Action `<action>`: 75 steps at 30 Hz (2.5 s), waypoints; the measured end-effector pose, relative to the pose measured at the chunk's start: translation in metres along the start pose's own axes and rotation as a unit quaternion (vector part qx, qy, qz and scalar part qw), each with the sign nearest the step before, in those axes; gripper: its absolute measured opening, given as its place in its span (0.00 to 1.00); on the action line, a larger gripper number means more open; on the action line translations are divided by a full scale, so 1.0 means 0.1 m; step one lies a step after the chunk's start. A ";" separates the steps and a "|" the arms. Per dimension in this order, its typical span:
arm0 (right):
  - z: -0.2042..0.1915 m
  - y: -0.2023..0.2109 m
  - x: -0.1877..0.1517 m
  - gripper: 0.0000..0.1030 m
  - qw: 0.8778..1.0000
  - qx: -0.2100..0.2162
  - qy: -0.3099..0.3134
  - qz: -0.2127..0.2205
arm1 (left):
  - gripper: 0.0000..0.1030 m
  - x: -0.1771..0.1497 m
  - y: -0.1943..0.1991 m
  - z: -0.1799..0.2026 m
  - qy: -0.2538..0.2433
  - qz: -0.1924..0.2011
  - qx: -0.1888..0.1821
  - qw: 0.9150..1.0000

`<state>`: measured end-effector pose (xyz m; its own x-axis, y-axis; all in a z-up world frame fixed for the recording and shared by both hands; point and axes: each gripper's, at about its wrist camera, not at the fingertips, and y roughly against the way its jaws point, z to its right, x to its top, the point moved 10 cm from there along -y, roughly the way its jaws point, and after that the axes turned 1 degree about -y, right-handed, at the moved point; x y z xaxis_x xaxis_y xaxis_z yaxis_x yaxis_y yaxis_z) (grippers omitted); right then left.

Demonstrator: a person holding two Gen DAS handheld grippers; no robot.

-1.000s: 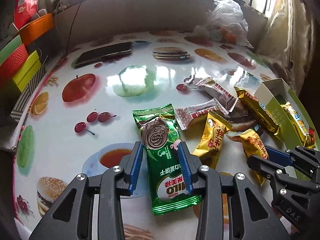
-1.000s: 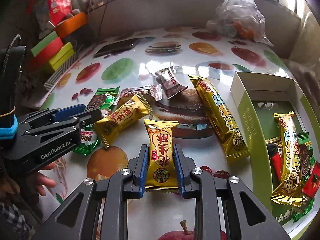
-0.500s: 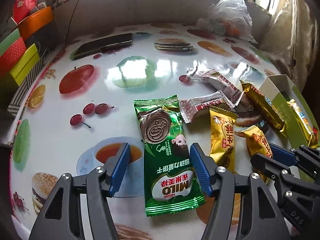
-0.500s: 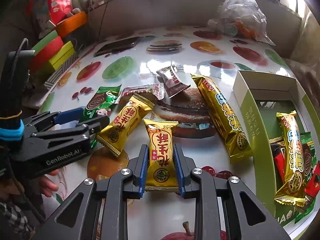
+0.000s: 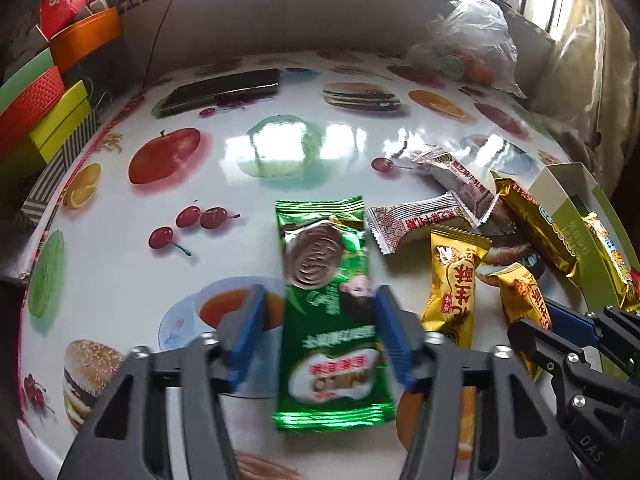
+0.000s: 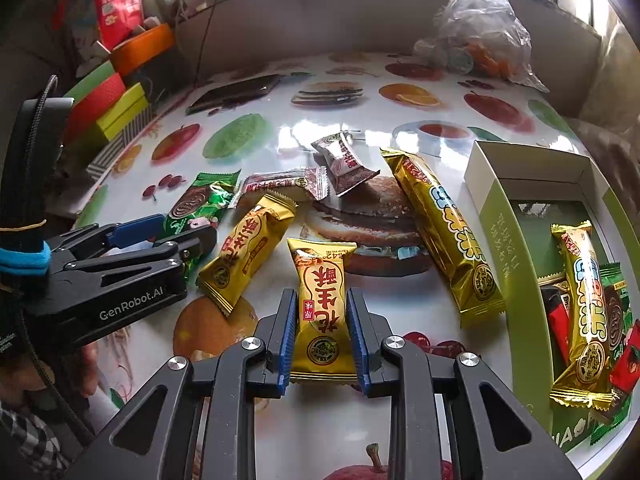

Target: Organize snacks

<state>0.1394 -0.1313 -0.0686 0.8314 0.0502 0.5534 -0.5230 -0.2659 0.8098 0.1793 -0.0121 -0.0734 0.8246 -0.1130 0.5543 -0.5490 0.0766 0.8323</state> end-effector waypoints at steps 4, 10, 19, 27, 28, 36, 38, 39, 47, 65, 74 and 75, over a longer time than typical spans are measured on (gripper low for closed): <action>0.00 0.00 0.00 0.23 1.000 -0.003 -0.001 0.000 | 0.41 0.00 0.02 -0.03 0.008 0.002 -0.006 1.000; -0.01 0.00 -0.01 0.23 1.000 -0.002 0.000 0.000 | 0.41 -0.03 0.06 -0.04 0.009 0.004 -0.005 1.000; -0.04 0.05 -0.02 0.23 1.000 -0.004 0.003 0.004 | 0.41 -0.07 0.17 -0.07 0.009 0.014 -0.002 1.000; -0.11 0.13 -0.03 0.23 1.000 -0.003 0.007 0.012 | 0.41 -0.05 0.36 -0.07 0.009 0.034 -0.003 0.999; -0.11 0.14 -0.02 0.23 1.000 -0.003 0.007 0.013 | 0.41 -0.04 0.40 -0.07 0.010 0.038 -0.005 0.999; -0.14 0.29 -0.01 0.23 1.000 -0.003 0.008 0.027 | 0.41 -0.01 0.64 0.04 0.001 0.061 -0.013 0.998; -0.13 0.34 0.00 0.23 0.999 -0.003 0.006 0.031 | 0.41 0.00 0.69 0.07 -0.001 0.066 -0.015 0.998; -0.13 0.36 0.01 0.23 0.999 -0.004 0.005 0.033 | 0.41 0.02 0.72 0.09 -0.003 0.069 -0.018 0.997; -0.06 0.54 0.04 0.23 0.999 -0.010 -0.003 0.051 | 0.41 0.07 0.86 0.28 -0.019 0.082 -0.030 0.996; 0.42 0.91 0.08 0.23 0.994 -0.045 -0.046 0.083 | 0.41 0.22 1.02 0.91 -0.061 0.100 -0.079 0.990; 0.75 1.07 0.03 0.23 0.991 -0.064 -0.074 0.095 | 0.41 0.28 0.99 1.26 -0.076 0.096 -0.112 0.986; 0.80 1.08 0.02 0.23 0.990 -0.067 -0.079 0.095 | 0.41 0.28 0.98 1.29 -0.077 0.095 -0.113 0.986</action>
<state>0.0993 -0.2367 0.0043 0.7288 -0.1433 0.6695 -0.6845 -0.1262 0.7180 0.1313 -0.1357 0.0241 0.6703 -0.2226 0.7079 -0.6325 0.3276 0.7019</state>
